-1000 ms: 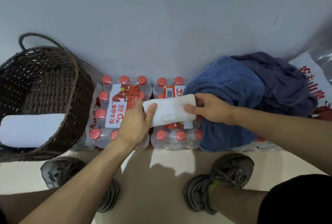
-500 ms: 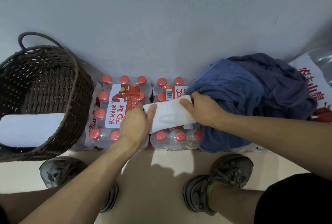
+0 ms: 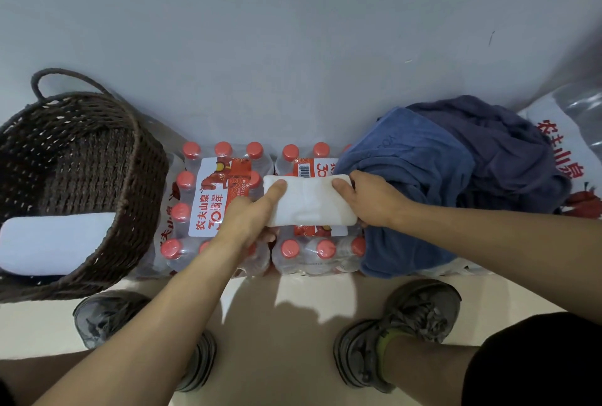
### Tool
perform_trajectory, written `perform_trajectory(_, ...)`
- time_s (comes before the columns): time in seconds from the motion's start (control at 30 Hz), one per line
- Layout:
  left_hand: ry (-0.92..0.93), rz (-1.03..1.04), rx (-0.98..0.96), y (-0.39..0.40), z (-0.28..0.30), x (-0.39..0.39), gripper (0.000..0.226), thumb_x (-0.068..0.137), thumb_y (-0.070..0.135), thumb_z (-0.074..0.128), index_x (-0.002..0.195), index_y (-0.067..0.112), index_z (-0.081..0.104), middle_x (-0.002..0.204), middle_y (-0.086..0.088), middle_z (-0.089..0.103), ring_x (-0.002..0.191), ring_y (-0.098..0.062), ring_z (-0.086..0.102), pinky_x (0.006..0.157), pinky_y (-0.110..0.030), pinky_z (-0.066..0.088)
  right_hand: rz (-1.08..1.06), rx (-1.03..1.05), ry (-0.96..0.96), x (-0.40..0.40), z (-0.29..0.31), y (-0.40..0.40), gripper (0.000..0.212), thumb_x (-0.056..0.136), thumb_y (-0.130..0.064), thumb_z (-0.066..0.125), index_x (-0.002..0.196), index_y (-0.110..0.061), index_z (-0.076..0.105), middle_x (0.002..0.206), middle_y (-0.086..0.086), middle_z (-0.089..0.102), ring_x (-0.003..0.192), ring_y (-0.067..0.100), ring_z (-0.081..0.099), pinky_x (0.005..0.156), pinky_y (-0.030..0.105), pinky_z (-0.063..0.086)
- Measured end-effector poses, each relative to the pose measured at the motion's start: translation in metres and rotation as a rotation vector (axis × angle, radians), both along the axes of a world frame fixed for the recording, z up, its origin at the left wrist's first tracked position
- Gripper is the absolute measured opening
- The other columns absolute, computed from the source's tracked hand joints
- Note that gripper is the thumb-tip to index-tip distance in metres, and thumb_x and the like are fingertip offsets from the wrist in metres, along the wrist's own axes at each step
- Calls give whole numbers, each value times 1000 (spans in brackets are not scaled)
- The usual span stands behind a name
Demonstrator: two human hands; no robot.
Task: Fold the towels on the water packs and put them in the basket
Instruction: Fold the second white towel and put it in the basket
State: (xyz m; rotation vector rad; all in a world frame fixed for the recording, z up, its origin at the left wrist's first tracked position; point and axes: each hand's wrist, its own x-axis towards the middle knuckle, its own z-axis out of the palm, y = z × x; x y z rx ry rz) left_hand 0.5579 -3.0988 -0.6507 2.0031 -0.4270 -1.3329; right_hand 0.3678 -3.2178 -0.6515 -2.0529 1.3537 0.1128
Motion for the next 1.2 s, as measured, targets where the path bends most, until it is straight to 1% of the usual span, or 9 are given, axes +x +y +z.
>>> perform_trajectory(0.23, 355, 130, -39, -3, 4, -5, 59, 73, 54, 78, 108, 8, 68, 74, -11, 62, 52, -20, 54, 48, -28, 43, -21, 138, -32, 0, 4, -3, 44, 104, -46, 31, 111, -11, 57, 93, 3, 64, 73, 13, 59, 59, 26, 46)
perform_trajectory(0.4, 528, 255, -147, -8, 10, -11, 38, 76, 35, 81, 104, 12, 69, 84, -4, 77, 78, -19, 75, 63, -35, 60, -29, 201, -24, -5, 10, -1, 46, 105, -45, 30, 102, -9, 58, 83, 14, 70, 59, 21, 64, 63, 36, 58)
perform_trajectory(0.53, 432, 290, -256, -14, 17, -17, 64, 67, 35, 87, 117, 5, 60, 107, -15, 73, 93, -27, 73, 82, -47, 59, -143, 361, -135, -13, 12, 1, 42, 104, -45, 34, 97, -11, 57, 78, 16, 72, 61, 23, 68, 62, 33, 62)
perform_trajectory(0.63, 110, 5, -331, -21, 30, -13, 56, 69, 47, 78, 114, 20, 60, 107, -3, 70, 94, -19, 70, 77, -39, 59, -244, 512, -228, -21, 16, 1, 43, 104, -44, 37, 101, -8, 58, 81, 17, 71, 65, 23, 69, 62, 34, 62)
perform_trajectory(0.73, -273, -401, -373, -33, 55, -7, 27, 82, 51, 68, 83, 24, 66, 70, 19, 66, 64, 5, 60, 55, -10, 43, -271, 703, -232, -28, 23, 0, 43, 104, -41, 40, 108, -3, 59, 88, 19, 72, 72, 24, 72, 68, 34, 62)
perform_trajectory(0.83, -654, -762, -406, -49, 90, -1, 34, 89, 51, 61, 77, 19, 61, 65, 8, 59, 56, -4, 52, 48, -18, 37, -201, 718, -277, -30, 44, -8, 21, 97, -18, 58, 115, -7, 58, 99, 16, 72, 83, 23, 72, 77, 36, 61)
perform_trajectory(0.9, -789, -997, -422, -55, 116, 4, 35, 90, 54, 58, 85, 19, 62, 72, 6, 61, 62, -6, 55, 52, -21, 38, -54, 551, -337, -31, 65, -18, 55, 83, -17, 75, 131, -20, 48, 123, 5, 62, 105, 16, 66, 89, 34, 57)
perform_trajectory(1.0, -667, -1168, -488, -50, 150, 6, 25, 90, 51, 58, 90, 27, 63, 75, 11, 64, 68, -4, 59, 57, -16, 42, 207, 364, -437, -16, 100, -10, 107, 59, -49, 89, 147, -33, 30, 146, -12, 41, 132, 6, 44, 107, 34, 44)
perform_trajectory(1.2, -404, -1124, -528, -31, 196, 24, 26, 85, 52, 62, 97, 29, 67, 89, 5, 72, 79, -14, 71, 68, -34, 59, 359, 345, -658, 21, 125, 25, 52, 66, -38, 89, 110, -39, 61, 104, -18, 69, 100, 3, 67, 71, 17, 54)
